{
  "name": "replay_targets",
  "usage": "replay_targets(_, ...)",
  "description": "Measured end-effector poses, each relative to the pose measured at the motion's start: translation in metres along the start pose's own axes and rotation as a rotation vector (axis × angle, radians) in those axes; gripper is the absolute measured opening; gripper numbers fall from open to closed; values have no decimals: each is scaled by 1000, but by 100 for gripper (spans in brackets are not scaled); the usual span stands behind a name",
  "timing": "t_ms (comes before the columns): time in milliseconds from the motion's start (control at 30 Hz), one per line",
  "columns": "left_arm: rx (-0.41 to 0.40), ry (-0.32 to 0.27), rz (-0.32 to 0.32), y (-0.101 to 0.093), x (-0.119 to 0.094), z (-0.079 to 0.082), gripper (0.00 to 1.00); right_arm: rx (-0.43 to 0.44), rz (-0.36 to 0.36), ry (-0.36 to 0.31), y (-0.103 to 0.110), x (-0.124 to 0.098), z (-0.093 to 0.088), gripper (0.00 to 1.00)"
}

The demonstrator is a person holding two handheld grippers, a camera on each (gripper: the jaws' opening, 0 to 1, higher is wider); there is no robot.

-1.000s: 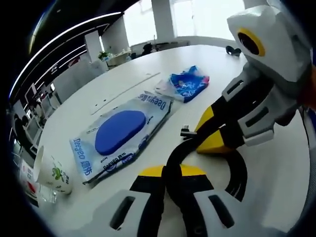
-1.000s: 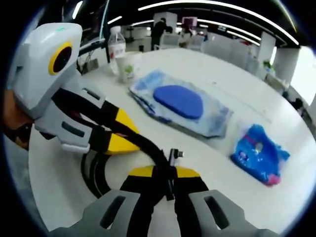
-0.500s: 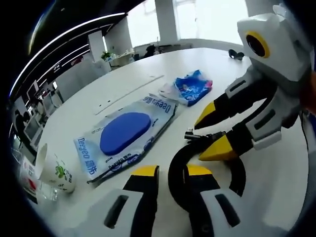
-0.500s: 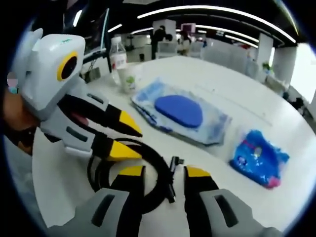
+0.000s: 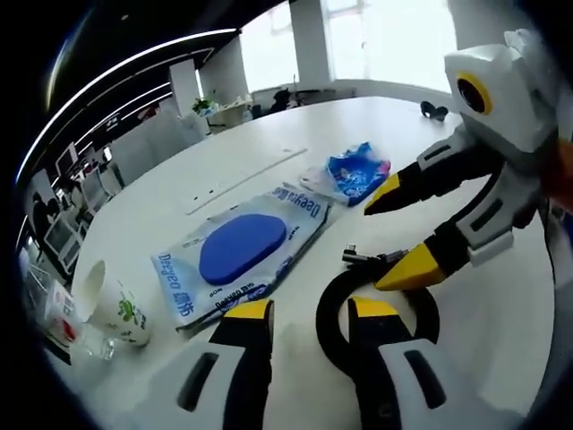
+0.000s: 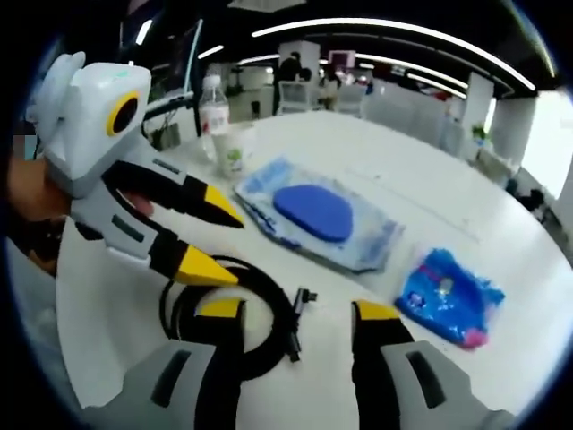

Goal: Arrange the tabletop items into an orderly group along one side of the table until the central work area is clear of visible clutter.

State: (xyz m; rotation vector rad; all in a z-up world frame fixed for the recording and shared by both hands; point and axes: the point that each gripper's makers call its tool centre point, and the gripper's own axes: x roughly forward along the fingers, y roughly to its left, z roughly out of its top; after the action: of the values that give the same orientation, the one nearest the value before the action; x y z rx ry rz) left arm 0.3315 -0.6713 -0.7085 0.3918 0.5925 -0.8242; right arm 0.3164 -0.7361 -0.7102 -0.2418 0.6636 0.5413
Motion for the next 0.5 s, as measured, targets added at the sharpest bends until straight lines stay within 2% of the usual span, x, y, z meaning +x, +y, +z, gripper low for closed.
replay_targets(100, -19, -3, 6, 1, -3, 1, 34, -5, 2, -7, 2, -3, 3, 50)
replay_targets(233, -53, -14, 13, 2, -9, 2, 44, -3, 5, -18, 2, -7, 5, 57)
replay_targets(500, -66, -43, 37, 7, -23, 5, 55, -7, 2, -27, 2, -19, 6, 72)
